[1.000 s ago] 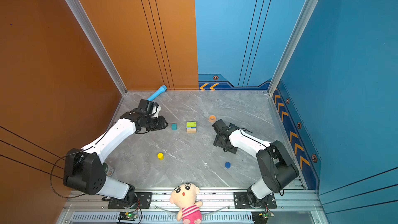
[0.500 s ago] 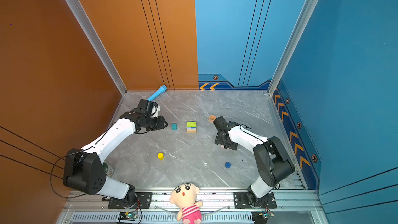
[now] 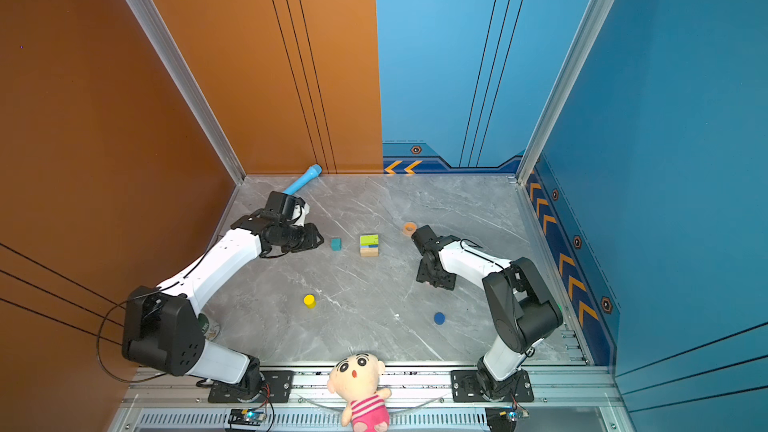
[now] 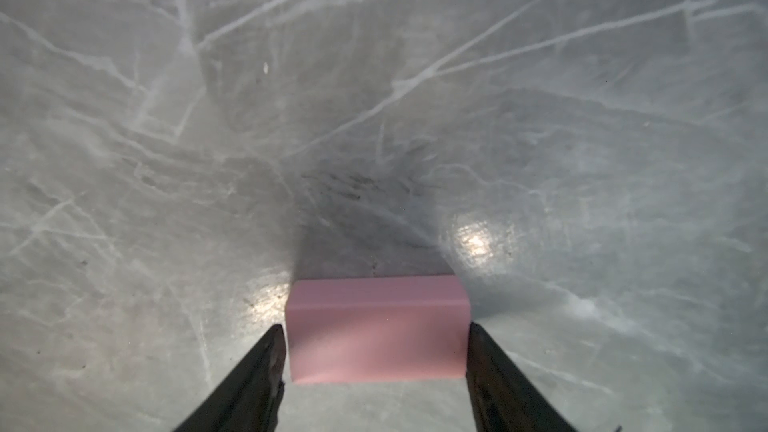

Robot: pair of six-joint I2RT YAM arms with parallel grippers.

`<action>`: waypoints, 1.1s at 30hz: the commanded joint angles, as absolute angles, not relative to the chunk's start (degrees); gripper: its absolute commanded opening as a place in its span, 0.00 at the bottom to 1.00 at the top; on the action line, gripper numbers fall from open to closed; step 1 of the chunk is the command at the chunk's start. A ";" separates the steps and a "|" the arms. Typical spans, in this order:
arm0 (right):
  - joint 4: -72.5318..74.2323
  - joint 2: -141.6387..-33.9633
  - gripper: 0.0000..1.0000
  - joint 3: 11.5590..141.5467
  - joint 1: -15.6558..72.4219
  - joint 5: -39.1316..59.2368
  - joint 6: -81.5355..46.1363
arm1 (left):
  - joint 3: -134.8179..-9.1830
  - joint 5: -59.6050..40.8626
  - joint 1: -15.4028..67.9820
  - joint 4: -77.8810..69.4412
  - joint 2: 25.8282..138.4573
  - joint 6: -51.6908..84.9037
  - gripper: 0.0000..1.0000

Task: Build the wood block tower
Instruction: 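Lower the right gripper around the pink block and close, then lift the pink block with the right gripper and carry it over the stack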

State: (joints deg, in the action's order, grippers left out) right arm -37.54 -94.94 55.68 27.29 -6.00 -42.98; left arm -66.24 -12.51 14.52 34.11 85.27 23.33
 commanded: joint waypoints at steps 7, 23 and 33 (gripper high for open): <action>-39.64 -95.59 0.61 56.43 26.81 -5.04 -41.75 | -65.72 -13.18 13.93 35.24 84.11 22.32 0.41; -44.33 -93.43 0.58 60.88 27.59 -5.10 -40.11 | -65.46 -12.90 13.88 35.24 83.89 22.35 0.41; -53.47 -96.52 0.58 73.34 29.49 -5.14 -36.87 | -64.83 -12.71 13.71 35.08 83.56 22.37 0.41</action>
State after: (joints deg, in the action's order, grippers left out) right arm -47.88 -95.24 69.28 28.64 -4.71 -39.05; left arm -65.76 -12.49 14.24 34.09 85.19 23.33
